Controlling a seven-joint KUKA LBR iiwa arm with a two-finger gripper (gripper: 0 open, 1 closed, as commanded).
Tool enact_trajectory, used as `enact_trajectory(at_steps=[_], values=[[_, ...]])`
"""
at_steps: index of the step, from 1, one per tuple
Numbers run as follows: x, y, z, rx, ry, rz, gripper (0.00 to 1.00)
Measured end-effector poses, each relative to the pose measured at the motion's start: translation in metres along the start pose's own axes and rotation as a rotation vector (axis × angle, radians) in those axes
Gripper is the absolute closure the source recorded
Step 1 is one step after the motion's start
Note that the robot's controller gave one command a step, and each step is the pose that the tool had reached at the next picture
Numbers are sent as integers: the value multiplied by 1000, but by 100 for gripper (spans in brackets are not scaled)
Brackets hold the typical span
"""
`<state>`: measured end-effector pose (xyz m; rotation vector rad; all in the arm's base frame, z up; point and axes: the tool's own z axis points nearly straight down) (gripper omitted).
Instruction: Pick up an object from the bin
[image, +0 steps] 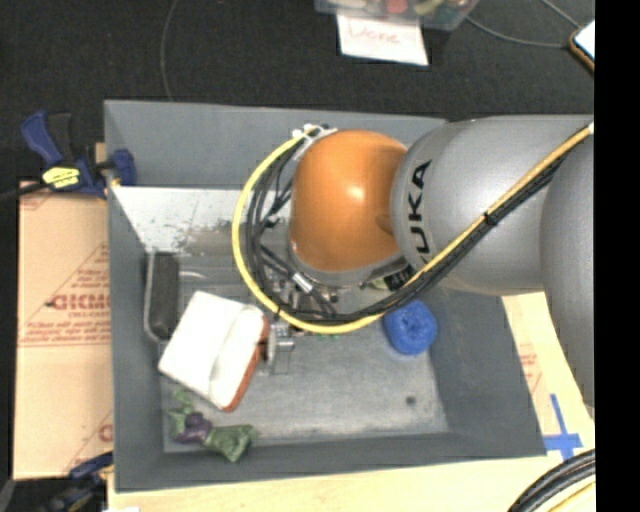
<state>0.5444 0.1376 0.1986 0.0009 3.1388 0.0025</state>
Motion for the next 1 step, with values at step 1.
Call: enact_trajectory(at_steps=[1], values=[[-17,-33,79,1,-2,-278,0]])
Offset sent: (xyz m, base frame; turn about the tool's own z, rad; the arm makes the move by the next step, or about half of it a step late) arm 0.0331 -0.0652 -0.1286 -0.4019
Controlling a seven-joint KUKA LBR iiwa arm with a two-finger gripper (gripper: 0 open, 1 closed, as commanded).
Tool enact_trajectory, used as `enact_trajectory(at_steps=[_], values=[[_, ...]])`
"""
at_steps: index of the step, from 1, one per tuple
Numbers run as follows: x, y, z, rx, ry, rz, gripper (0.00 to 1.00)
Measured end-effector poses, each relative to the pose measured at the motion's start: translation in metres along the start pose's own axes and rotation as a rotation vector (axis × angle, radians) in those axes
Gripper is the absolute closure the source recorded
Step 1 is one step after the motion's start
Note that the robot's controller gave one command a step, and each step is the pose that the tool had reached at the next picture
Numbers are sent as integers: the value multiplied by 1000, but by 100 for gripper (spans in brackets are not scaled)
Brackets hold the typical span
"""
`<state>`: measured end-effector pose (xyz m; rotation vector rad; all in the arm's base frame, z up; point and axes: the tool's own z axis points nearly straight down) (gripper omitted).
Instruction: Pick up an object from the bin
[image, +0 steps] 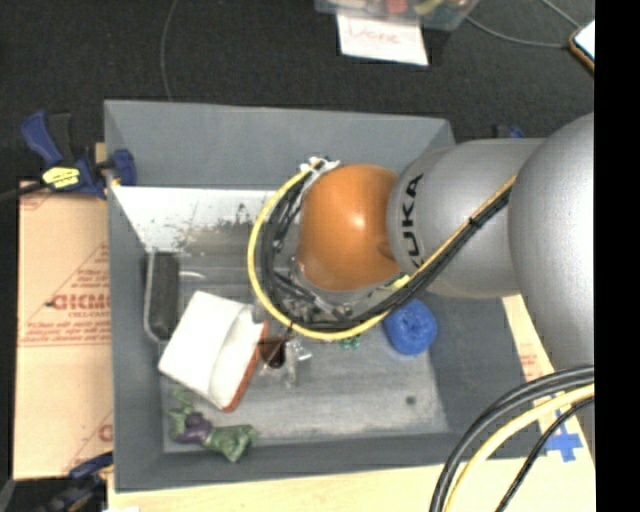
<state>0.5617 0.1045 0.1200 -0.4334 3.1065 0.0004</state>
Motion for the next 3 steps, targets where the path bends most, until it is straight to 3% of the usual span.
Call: enact_trajectory(at_steps=[1,3], values=[[-7,-36,49,-1,-4,-121,0],[-8,-35,48,-1,-8,-115,0]])
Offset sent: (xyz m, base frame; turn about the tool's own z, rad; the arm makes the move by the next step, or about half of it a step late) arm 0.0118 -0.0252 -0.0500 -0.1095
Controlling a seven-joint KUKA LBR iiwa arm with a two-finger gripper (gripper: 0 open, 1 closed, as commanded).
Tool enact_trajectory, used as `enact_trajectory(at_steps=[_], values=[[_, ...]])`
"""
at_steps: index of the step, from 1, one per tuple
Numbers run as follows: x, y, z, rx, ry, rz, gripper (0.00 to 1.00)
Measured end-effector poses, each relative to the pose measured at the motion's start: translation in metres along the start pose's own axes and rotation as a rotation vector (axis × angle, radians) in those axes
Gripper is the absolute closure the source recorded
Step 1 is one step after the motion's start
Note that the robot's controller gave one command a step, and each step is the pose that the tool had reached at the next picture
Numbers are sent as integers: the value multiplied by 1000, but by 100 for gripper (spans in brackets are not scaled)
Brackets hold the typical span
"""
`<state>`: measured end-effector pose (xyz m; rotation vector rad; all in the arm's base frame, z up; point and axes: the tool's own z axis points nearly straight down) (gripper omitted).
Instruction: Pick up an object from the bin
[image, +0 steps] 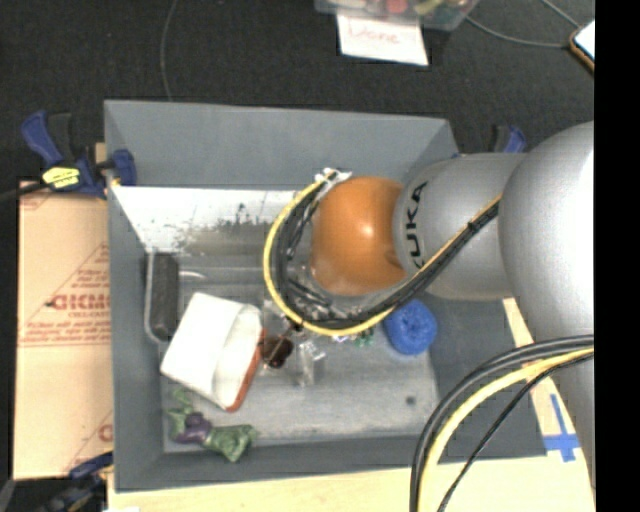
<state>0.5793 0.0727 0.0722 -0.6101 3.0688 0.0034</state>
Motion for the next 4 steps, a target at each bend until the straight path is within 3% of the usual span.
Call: enact_trajectory(at_steps=[1,2,3,4], values=[[0,4,-1,-1,0,6,100],[0,4,-1,-1,0,7,100],[3,5,-29,-3,8,8,100],[0,3,-52,0,-3,11,100]])
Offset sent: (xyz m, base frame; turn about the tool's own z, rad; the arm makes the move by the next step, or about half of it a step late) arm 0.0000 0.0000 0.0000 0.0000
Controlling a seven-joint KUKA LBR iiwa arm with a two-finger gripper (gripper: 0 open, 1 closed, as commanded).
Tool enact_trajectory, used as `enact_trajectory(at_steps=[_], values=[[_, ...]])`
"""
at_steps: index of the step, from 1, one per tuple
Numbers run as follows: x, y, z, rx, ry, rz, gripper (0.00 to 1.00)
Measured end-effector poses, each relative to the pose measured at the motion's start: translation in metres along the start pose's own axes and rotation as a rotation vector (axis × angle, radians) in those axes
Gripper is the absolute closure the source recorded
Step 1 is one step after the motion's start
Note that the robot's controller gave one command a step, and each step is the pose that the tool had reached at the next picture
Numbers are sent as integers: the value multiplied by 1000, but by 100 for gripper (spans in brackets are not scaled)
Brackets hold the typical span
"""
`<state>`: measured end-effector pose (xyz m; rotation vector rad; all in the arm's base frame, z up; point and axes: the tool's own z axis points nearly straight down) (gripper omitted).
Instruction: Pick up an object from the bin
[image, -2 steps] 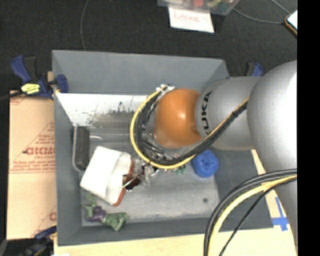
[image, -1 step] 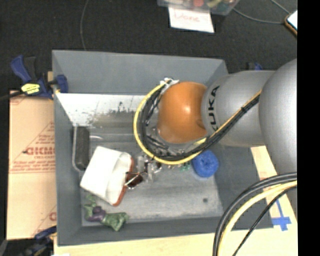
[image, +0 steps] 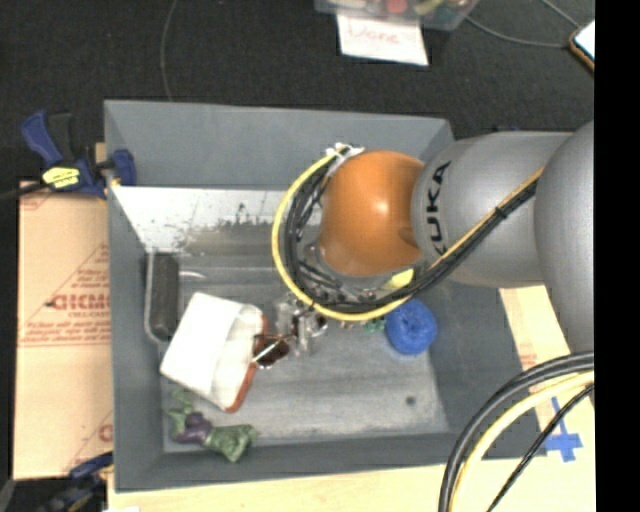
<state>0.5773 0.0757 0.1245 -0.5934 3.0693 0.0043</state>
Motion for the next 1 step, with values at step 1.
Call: enact_trajectory(at_steps=[1], values=[[3,1,-12,-3,11,2,100]])
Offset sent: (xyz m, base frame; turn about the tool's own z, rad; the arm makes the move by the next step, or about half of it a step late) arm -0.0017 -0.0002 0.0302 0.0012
